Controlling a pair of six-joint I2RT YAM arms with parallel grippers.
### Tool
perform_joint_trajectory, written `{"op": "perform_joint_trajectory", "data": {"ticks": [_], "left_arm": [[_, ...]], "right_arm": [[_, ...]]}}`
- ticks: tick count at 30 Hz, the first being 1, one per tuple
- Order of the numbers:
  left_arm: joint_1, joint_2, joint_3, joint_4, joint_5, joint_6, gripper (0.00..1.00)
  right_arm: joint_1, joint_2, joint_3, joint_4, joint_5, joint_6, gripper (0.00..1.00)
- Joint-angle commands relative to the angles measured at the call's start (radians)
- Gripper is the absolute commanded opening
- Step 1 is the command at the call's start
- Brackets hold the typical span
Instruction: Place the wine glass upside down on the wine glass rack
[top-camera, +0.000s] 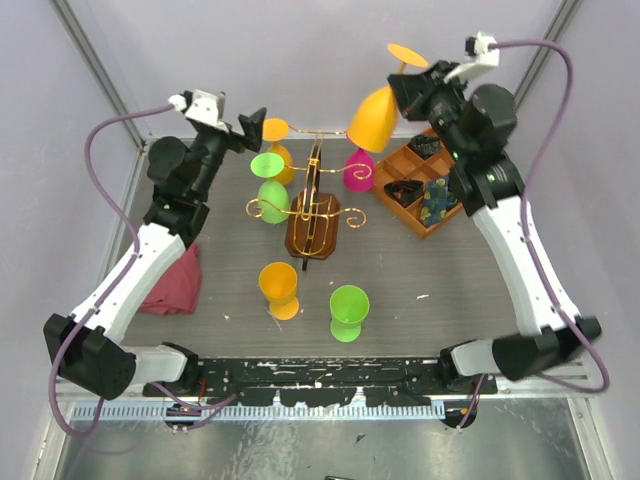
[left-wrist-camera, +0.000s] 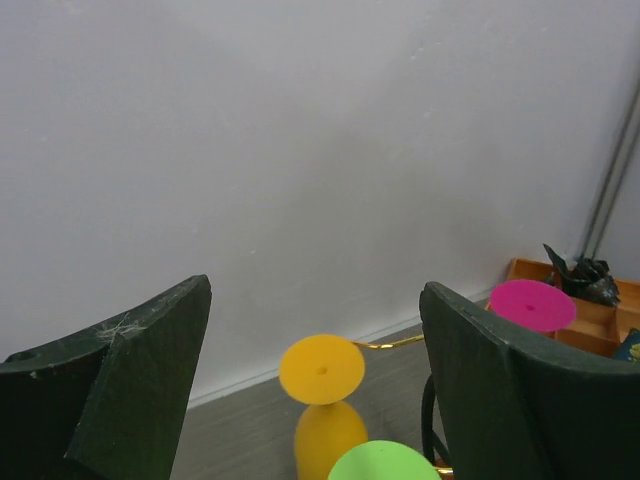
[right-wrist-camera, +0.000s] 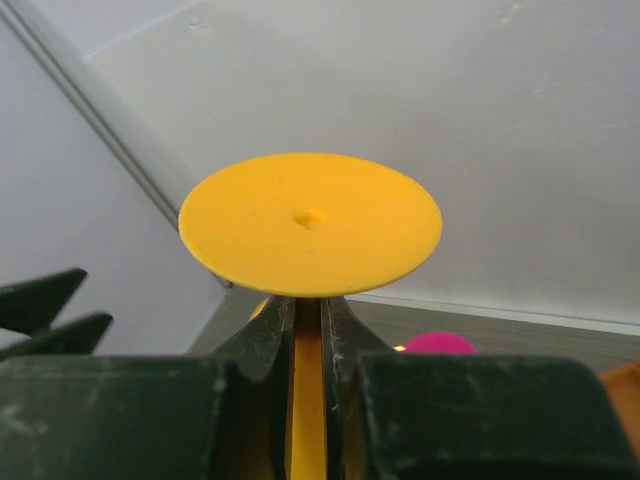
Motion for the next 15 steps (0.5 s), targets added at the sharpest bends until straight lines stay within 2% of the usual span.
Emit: {"op": "perform_joint_trajectory", "data": {"ticks": [1, 5, 8, 15], "left_arm": [[0.057, 0.009, 0.048, -0.098, -0.028, -0.137, 0.92], [0.066, 0.016, 0.034, -0.086, -0.041, -0.125, 0.92], [0.071, 0.019, 0.024, -0.081, -0.055, -0.125, 0.92], [0.099, 0.029, 0.014, -0.078, -0.067, -0.145, 0.92]], "right_arm": [[0.003, -0.191, -0.148, -0.09, 0.171, -0.259, 0.01], [0.005, -0.3, -0.275, -0.194, 0.217, -0.317, 0.01], [0.004, -0.391, -0.394, -0.204, 0.221, -0.36, 0.01], [0.003, -0.547, -0.728, -0.006, 0.104, -0.509, 0.01]]}}
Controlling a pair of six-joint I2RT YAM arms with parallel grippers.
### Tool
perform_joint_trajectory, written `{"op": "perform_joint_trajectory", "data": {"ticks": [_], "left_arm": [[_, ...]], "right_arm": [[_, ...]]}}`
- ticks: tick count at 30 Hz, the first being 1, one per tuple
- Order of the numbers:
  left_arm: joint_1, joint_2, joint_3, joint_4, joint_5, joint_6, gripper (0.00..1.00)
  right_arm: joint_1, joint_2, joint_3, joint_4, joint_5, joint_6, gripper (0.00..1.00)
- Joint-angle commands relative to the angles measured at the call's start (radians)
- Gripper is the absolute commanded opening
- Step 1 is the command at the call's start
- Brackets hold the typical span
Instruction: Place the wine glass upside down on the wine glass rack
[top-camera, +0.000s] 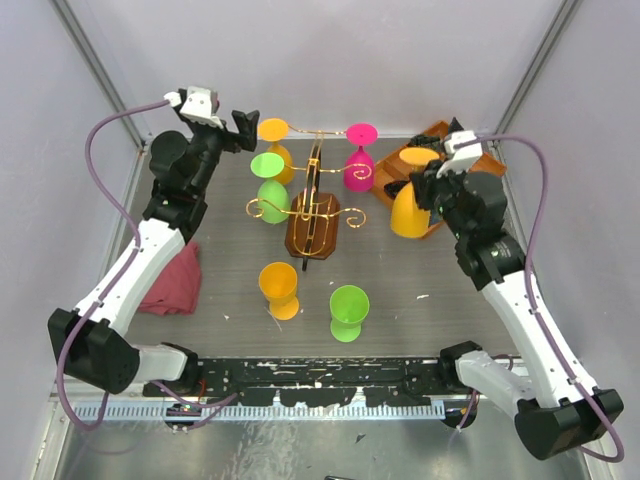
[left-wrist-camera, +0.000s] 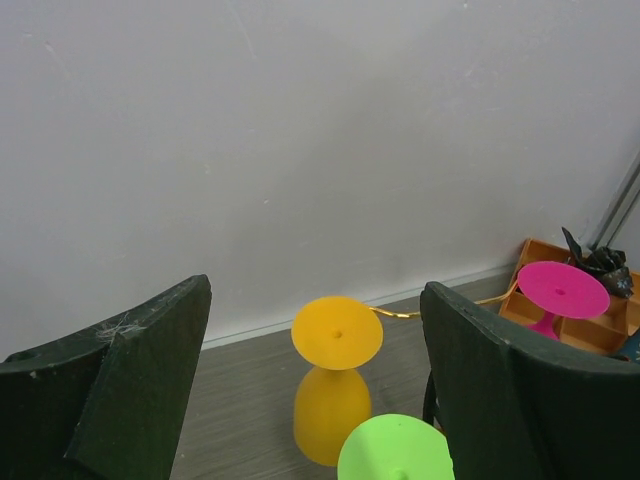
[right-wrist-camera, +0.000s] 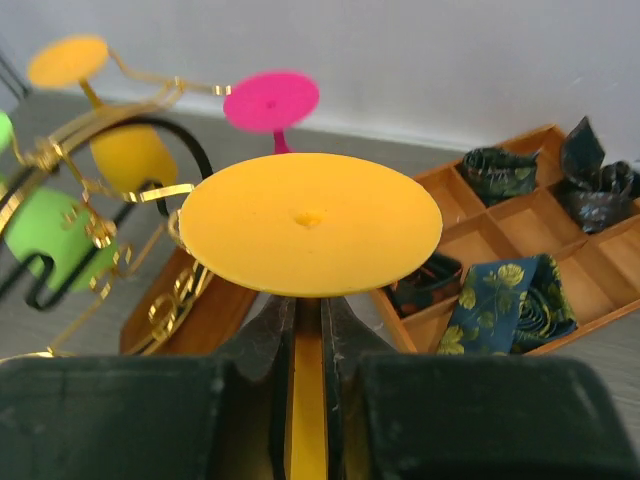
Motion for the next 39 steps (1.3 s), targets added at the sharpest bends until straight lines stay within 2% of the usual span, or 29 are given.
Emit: {"op": "perform_joint_trajectory", "data": {"ticks": [1, 6, 17, 28, 39], "left_arm": [[0.021, 0.003, -0.008, 0.02, -0.021, -0.029, 0.92], [0.028, -0.005, -0.019, 0.022, -0.022, -0.027, 0.92], [0.036, -0.015, -0.031, 0.021, -0.026, -0.009, 0.92], [0.038, -0.009, -0.031, 0.028, -0.048, 0.009, 0.92], [0.04, -0.007, -0.038, 0.038, -0.069, 0.017, 0.92]], "right_arm": [[0.003, -0.095, -0.164, 0.195, -0.097, -0.139, 0.01], [0.003, -0.113, -0.295, 0.366, -0.199, -0.146, 0.01], [0.003, -0.038, -0.383, 0.547, -0.337, -0.109, 0.01], [0.008, 0.047, -0.376, 0.652, -0.347, -0.088, 0.01], [0.064, 0.165, -0.351, 0.749, -0.324, -0.077, 0.01]]}}
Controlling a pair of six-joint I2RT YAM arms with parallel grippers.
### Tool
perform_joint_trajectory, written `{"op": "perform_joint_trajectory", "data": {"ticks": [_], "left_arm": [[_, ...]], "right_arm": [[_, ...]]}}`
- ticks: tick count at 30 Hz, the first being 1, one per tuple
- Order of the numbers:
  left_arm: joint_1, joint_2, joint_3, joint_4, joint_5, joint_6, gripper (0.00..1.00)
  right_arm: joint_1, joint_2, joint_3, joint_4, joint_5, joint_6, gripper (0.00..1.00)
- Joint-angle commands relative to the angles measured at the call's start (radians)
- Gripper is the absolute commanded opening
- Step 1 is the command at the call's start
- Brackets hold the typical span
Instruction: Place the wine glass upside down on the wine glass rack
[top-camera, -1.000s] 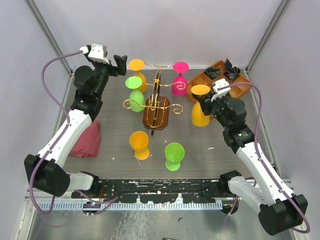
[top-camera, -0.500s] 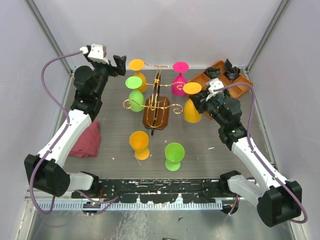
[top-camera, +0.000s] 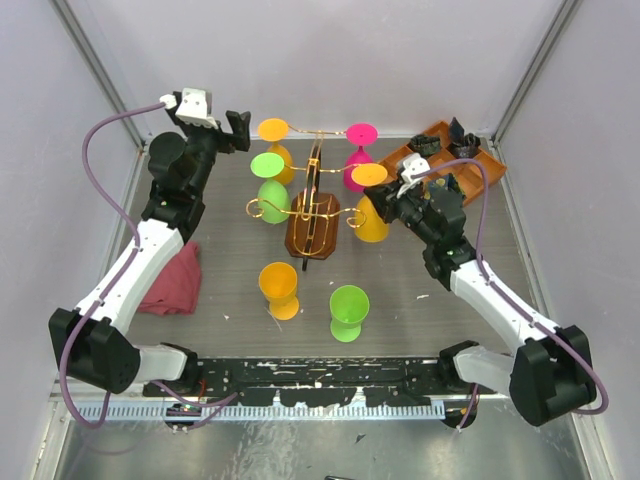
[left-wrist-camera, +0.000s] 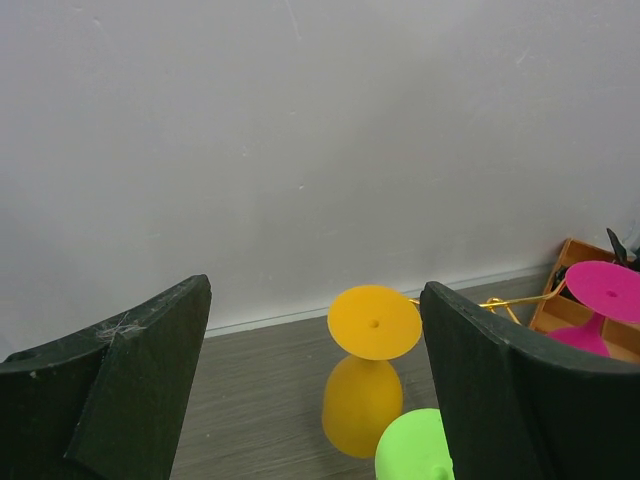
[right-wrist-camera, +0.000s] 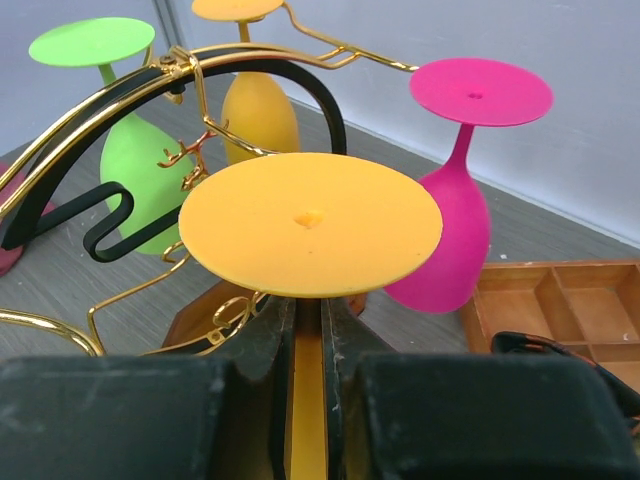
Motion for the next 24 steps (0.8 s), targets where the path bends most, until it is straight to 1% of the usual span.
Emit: {"op": "perform_joint_trajectory", "data": {"ticks": [1, 11, 17, 24], "left_arm": [[0.006, -0.009, -0.013, 0.037, -0.023, 0.015, 0.92], [0.007, -0.011, -0.017, 0.034, -0.025, 0.019, 0.92], [0.008, -0.017, -0.02, 0.03, -0.025, 0.021, 0.92], [0.008, -0.022, -0.026, 0.029, -0.025, 0.021, 0.92]], "right_arm": [[0.023, 0.024, 0.039, 0.121, 0.014, 0.009, 0.01], [0.057, 0.093, 0.054, 0.179, 0.064, -0.013, 0.01], [0.073, 0.134, 0.056, 0.245, 0.106, 0.001, 0.01], [0.099, 0.205, 0.099, 0.284, 0.145, 0.002, 0.01]]}}
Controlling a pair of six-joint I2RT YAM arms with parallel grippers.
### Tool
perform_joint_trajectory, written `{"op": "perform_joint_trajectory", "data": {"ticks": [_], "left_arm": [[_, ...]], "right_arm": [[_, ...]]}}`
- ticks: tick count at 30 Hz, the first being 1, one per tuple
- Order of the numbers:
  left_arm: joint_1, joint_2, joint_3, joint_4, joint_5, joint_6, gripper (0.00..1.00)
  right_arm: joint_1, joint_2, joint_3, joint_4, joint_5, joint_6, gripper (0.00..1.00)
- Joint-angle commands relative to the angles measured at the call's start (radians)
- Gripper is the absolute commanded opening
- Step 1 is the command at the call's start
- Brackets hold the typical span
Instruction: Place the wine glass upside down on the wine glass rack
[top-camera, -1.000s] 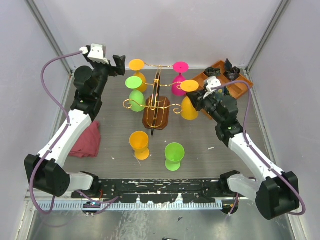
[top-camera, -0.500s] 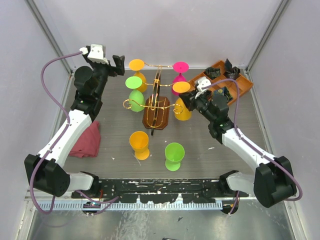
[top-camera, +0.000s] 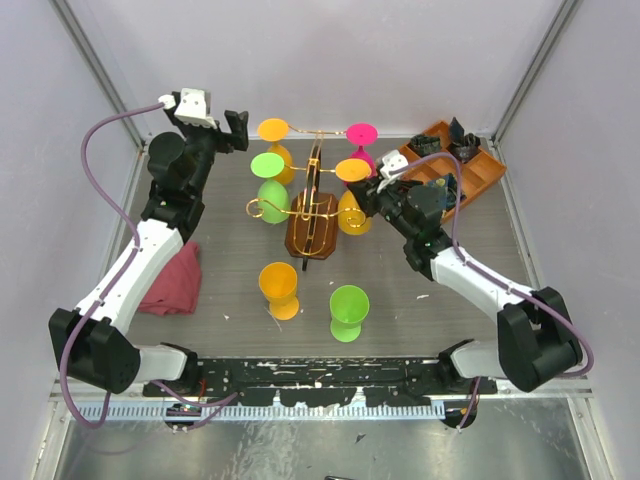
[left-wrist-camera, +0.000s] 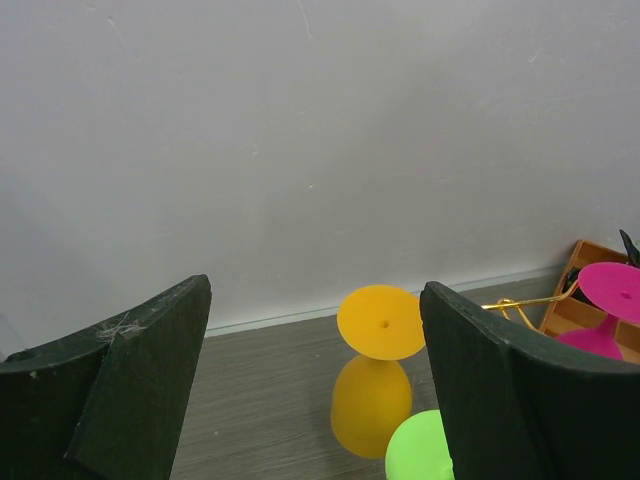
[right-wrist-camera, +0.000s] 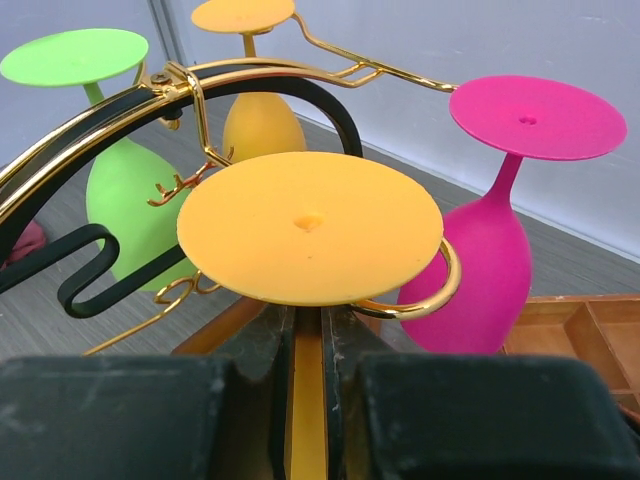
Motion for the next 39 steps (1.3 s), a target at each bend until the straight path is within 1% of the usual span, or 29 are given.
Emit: {"op": "perform_joint_trajectory", "data": {"ticks": [1, 7, 18, 28, 39], "left_arm": [[0.005, -0.022, -0.026, 0.03, -0.011, 0.012, 0.92], [0.007, -0.031, -0.034, 0.029, -0.017, 0.019, 0.92], [0.011, -0.023, -0.034, 0.033, -0.013, 0.017, 0.92], [0.012, -0.023, -0.033, 0.034, -0.011, 0.013, 0.92], [0.013, -0.03, -0.033, 0.032, -0.013, 0.013, 0.93]], "right_arm": [[0.015, 0.029, 0.074, 0.11, 0.065, -0.003, 0.01], [0.021, 0.051, 0.086, 0.105, 0.142, -0.014, 0.01], [0.022, 0.044, 0.059, 0.12, 0.276, -0.033, 0.01], [0.022, -0.015, 0.034, 0.068, 0.295, -0.083, 0.01], [0.032, -0.063, 0.012, 0.029, 0.212, -0.08, 0.01]]}}
